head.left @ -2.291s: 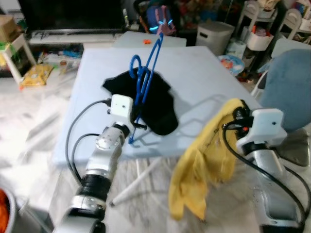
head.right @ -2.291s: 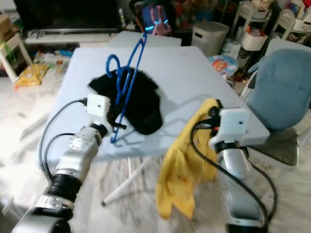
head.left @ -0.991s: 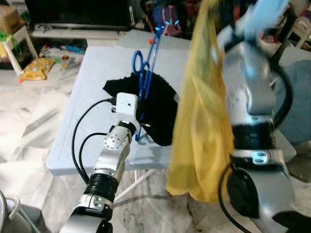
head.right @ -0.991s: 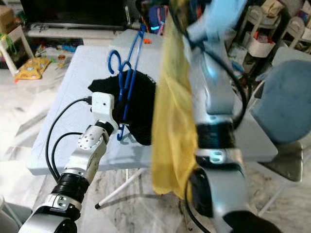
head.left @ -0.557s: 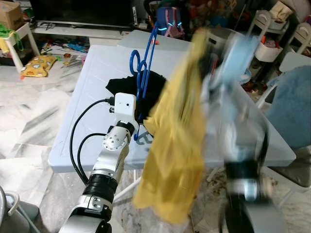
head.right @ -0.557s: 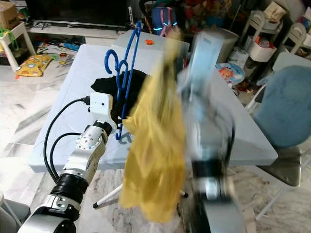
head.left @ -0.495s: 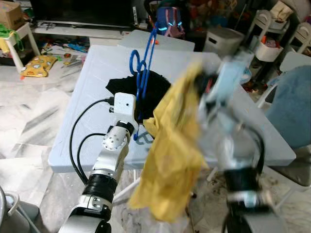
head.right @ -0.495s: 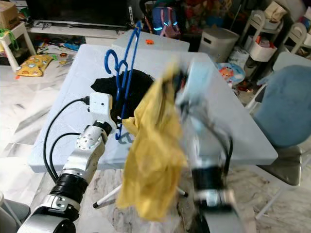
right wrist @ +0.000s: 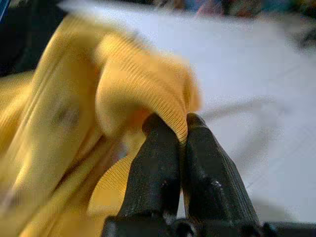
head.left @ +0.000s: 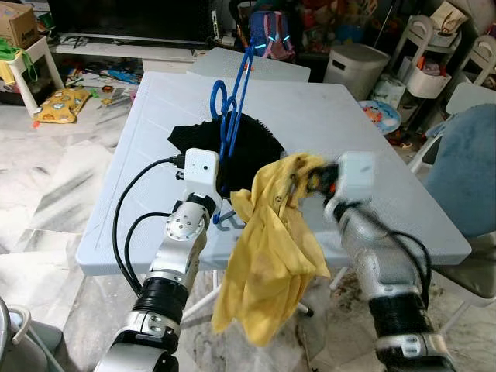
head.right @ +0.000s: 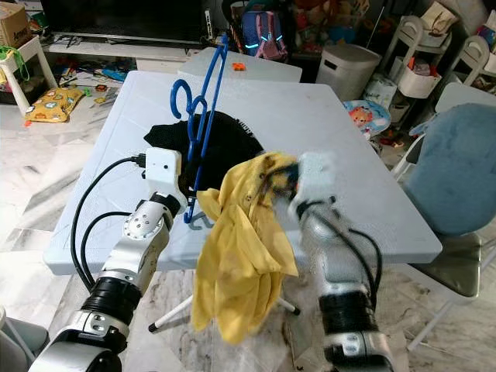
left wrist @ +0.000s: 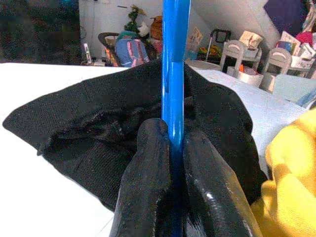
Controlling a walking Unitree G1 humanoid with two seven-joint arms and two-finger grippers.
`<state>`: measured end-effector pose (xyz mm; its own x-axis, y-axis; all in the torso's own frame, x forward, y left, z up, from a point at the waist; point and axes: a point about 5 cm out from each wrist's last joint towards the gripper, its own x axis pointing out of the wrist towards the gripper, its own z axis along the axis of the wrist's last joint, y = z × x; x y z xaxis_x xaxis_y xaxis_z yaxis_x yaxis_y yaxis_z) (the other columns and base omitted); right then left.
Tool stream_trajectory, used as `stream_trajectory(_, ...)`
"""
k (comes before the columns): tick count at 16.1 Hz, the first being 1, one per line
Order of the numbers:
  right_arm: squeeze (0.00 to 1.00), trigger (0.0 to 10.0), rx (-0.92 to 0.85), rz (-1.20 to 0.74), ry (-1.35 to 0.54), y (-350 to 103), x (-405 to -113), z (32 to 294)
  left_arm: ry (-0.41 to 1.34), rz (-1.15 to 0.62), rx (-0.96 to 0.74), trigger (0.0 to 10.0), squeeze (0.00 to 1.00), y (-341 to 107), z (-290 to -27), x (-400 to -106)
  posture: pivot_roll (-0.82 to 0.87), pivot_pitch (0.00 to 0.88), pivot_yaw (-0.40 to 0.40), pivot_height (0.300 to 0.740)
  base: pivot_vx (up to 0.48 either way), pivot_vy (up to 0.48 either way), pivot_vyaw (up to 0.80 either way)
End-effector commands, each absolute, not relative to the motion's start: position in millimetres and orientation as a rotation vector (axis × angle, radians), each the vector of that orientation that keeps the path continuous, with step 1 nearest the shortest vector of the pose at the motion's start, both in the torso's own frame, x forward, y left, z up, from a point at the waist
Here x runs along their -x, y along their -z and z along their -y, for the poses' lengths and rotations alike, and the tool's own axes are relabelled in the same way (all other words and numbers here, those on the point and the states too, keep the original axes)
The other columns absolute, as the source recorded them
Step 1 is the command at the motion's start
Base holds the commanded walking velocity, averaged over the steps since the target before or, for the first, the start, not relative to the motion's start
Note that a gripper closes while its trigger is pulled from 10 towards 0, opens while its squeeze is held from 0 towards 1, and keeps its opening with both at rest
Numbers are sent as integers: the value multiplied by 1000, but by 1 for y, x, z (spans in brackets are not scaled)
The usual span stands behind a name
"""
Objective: Hang hanger
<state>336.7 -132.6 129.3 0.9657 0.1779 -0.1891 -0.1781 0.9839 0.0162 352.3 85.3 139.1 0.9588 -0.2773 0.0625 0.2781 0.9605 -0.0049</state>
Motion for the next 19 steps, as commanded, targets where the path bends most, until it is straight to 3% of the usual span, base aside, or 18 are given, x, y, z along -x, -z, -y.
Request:
stream_trajectory(1, 0, 10000, 23, -222, -235, -125, -332, 128, 294, 7, 9, 10000, 0, -128, -83, -351, 46, 0, -113, 740, 0, 0, 0)
stream_trajectory(7, 0, 10000, 173, -257, -246, -119, -324, 148, 294, -3, 10, 10000, 0, -126, -84, -350, 41, 0, -104, 740, 0, 0, 0)
stream_trajectory(12, 0, 10000, 91, -186, -204, -142, -325, 177, 303, -7, 6, 10000, 0, -127, -84, -352, 36, 0, -97, 740, 0, 0, 0)
stream_trajectory(15, 16, 10000, 115, -205, -214, -140, -324, 181, 307, -10, 7, 10000, 0, -126, -82, -351, 34, 0, -96, 740, 0, 0, 0)
stream_trajectory(16, 1000, 10000, 121, -225, -215, -137, -323, 180, 309, -10, 7, 10000, 0, -126, -82, -351, 37, 0, -96, 740, 0, 0, 0)
stream_trajectory(19, 1000, 10000, 172, -269, -223, -125, -319, 179, 308, -13, 6, 10000, 0, -125, -83, -351, 38, 0, -97, 740, 0, 0, 0)
